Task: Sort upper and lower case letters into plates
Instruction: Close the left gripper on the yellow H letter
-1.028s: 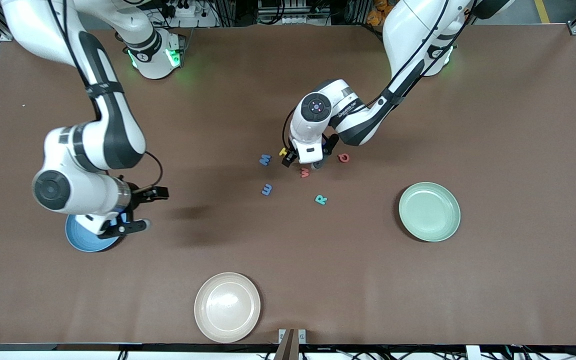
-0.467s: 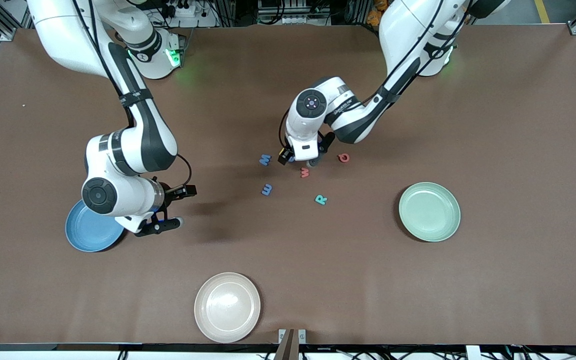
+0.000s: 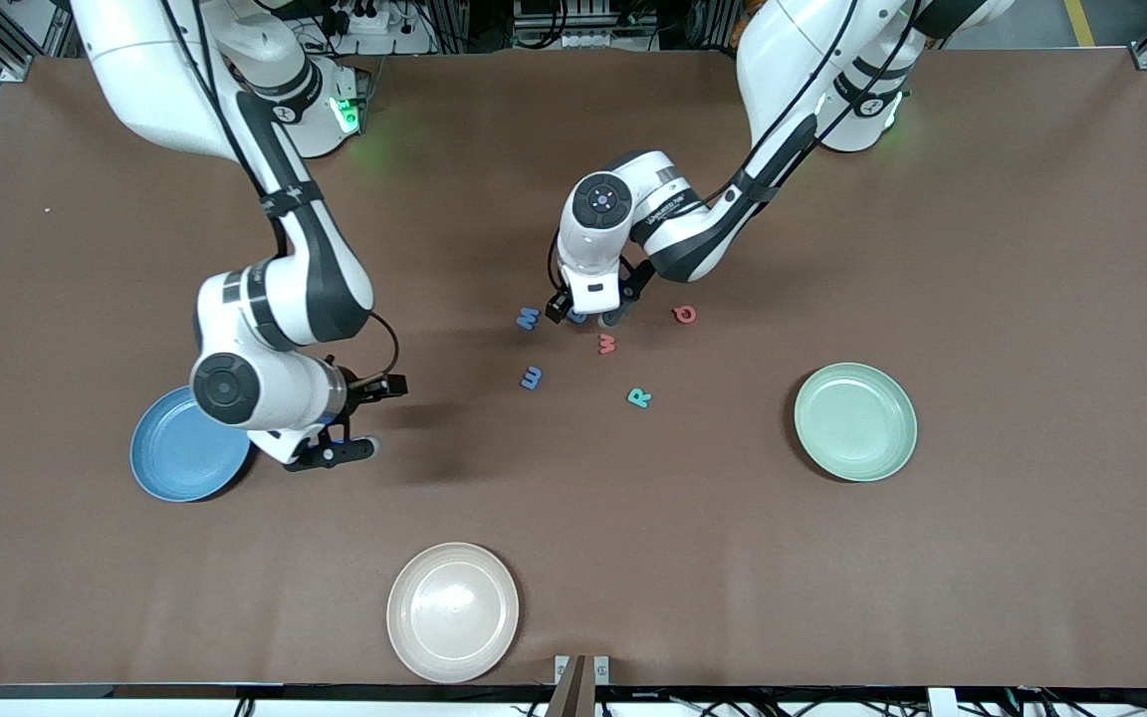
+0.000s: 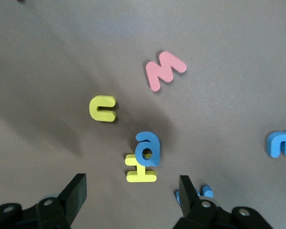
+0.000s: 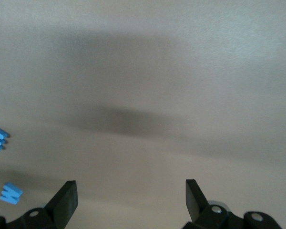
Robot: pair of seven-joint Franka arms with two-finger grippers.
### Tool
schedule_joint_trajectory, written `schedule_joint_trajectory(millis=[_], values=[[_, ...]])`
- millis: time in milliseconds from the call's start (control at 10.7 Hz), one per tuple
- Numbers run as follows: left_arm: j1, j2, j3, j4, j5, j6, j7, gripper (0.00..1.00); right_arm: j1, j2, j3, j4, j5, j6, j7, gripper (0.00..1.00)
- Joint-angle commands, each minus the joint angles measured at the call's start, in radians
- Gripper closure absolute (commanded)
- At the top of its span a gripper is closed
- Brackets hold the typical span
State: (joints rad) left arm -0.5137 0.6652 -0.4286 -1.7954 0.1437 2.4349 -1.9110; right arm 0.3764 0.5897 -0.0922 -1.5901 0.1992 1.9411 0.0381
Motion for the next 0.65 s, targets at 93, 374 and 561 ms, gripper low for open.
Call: schedule_joint_trajectory(millis=[93, 374, 561], values=[[-0.064, 0.027, 0.053, 0.039, 0.045, 0.006, -0.043, 0.14, -0.002, 0.03, -0.006, 0.005, 0.022, 0.019, 0.016, 0.0], [-0.088, 0.045, 0.071, 0.06, 0.045, 0.006, -0.043, 0.15, -0.008, 0.045, -0.006, 0.004, 0.022, 0.033, 0.013, 0.0], [-0.101, 0.059, 0.08, 0.071, 0.05, 0.006, -0.043, 0.17, -0.02, 0.048, -0.006, 0.004, 0.022, 0.033, 0.0, 0.0]])
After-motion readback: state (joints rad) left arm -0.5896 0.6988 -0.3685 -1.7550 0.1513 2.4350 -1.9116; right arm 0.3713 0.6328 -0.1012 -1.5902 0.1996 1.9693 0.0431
